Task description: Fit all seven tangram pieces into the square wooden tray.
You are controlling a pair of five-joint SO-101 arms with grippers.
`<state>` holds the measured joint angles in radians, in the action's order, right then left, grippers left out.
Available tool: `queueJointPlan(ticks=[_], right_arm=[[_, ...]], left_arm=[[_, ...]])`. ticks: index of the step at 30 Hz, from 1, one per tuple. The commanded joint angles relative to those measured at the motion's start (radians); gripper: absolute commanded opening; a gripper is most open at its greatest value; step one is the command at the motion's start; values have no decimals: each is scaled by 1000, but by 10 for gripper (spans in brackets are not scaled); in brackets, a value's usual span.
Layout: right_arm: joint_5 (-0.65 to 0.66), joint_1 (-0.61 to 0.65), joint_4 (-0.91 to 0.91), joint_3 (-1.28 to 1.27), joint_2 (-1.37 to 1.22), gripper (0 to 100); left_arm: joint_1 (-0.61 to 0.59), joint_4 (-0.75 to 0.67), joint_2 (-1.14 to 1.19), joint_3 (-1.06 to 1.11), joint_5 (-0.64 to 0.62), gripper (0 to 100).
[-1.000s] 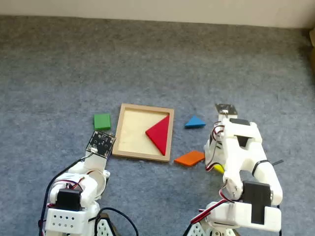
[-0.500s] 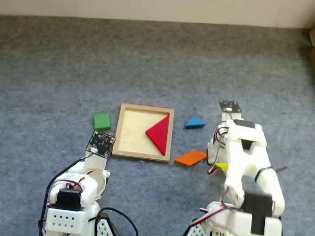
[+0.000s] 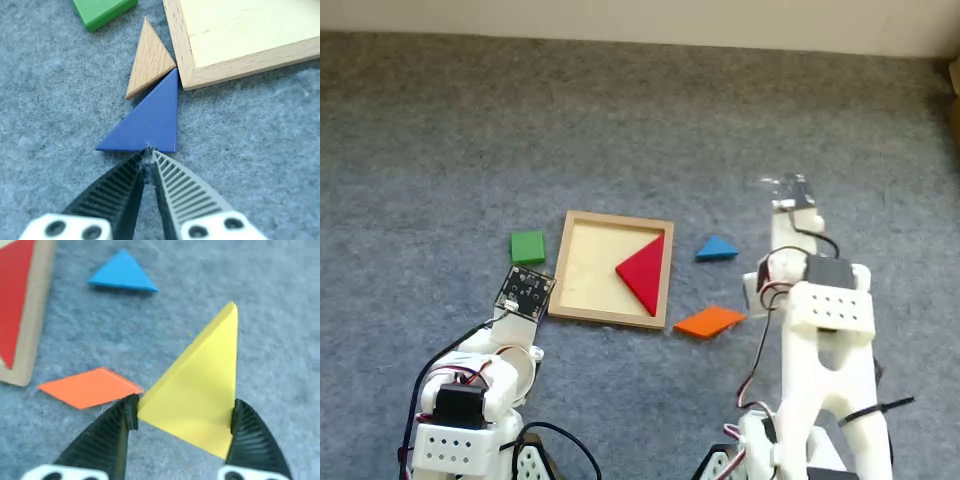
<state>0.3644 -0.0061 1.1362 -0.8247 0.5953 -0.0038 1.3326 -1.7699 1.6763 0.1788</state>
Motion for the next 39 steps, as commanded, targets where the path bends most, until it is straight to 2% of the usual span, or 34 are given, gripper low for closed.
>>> queueJointPlan(ticks=[1,25,28,35,39], right_arm=[[21,79,5,4,45,177],[17,470,-556,5,44,177],[17,509,-579,5,44,177],[14,493,-581,25,41,177],[-117,414,-576,127,-42,177]], left_arm=[[-1,6,-38,19,3,7],[-1,6,-38,19,3,7],[-1,6,-38,19,3,7],[-1,6,-38,19,3,7],[-1,6,-38,19,3,7]])
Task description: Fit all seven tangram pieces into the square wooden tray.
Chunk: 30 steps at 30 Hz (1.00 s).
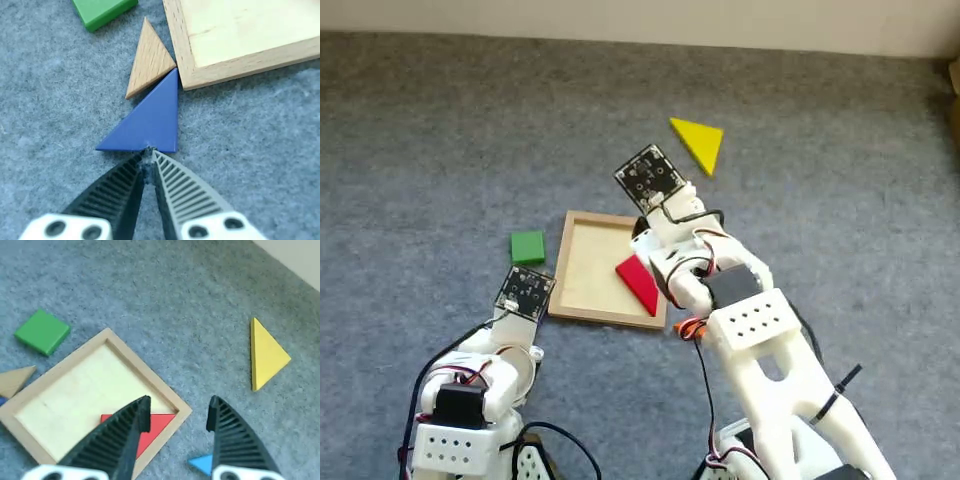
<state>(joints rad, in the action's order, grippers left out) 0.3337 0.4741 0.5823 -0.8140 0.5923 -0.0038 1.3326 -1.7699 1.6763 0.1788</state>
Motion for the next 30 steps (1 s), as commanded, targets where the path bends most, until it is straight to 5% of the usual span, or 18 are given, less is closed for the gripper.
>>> queueJointPlan(ticks=[1,10,30], right_arm=[[-118,-96,-22,154,-87,177],[-241,-242,-22,596,-642,177],[-241,-280,-27,1595,-1465,178]], left_arm=[[-1,6,-38,19,3,7],[-1,6,-38,19,3,7],[-1,6,-38,19,3,7]])
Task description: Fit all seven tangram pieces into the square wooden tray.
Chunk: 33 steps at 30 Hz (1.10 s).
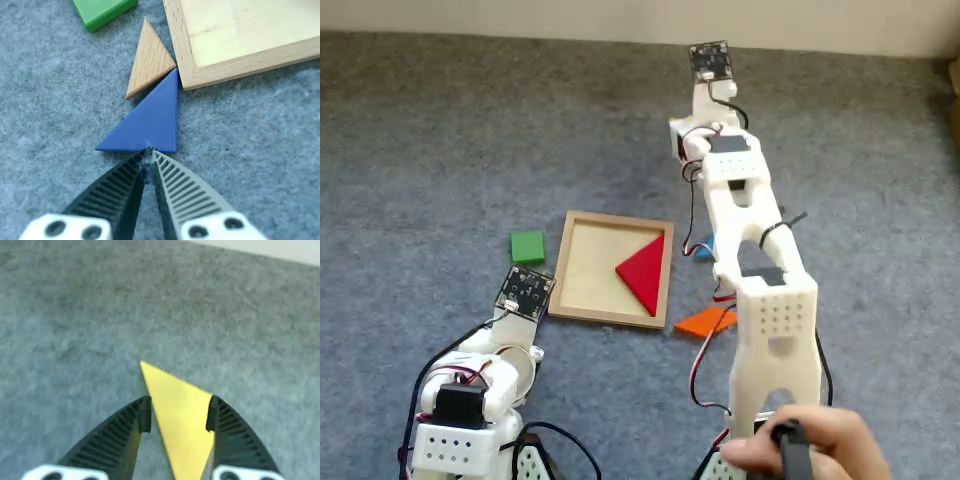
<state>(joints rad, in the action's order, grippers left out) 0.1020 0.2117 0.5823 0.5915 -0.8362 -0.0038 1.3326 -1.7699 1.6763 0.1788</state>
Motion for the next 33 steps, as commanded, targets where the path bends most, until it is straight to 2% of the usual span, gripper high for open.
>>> queueJointPlan(ticks=[1,11,18,24,33], right_arm=[[-9,-18,-27,246,-76,178],[-11,-19,-27,796,-490,177],[-11,-42,-7,932,-630,177],[-11,-62,228,935,-634,177],[-6,-58,679,980,-630,177]], left_arm=[[-1,6,-38,19,3,7],[-1,6,-38,19,3,7],[-1,6,-38,19,3,7],[-1,6,-38,19,3,7],[-1,6,-38,19,3,7]])
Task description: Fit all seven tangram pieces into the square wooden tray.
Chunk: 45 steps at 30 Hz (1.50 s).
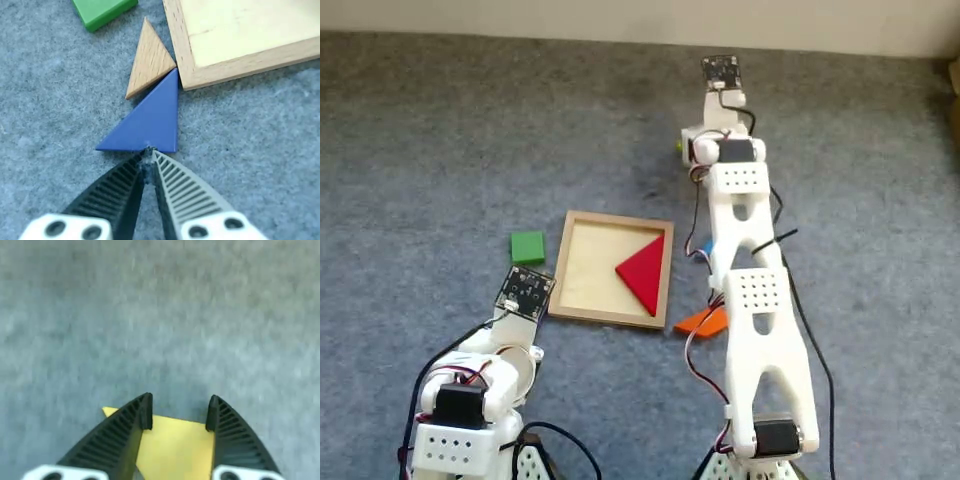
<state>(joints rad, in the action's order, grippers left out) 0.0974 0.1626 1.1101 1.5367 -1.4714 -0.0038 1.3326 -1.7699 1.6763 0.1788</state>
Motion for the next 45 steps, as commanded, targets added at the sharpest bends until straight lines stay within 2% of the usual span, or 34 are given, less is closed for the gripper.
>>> queueJointPlan(ticks=[1,8,14,20,25,39,45], right_arm=[[-2,-8,202,58,5,177],[2,-19,512,205,12,177],[2,-64,647,225,7,177],[5,-139,654,225,8,177],[103,-168,657,225,10,177],[103,-205,659,223,13,177],[103,-232,659,223,131,177]], left_arm=[[-1,6,-38,19,3,7],[-1,6,-38,19,3,7],[-1,6,-38,19,3,7],[-1,6,-38,19,3,7],[-1,6,-38,19,3,7],[-1,6,-38,19,3,7],[-1,6,-38,19,3,7]])
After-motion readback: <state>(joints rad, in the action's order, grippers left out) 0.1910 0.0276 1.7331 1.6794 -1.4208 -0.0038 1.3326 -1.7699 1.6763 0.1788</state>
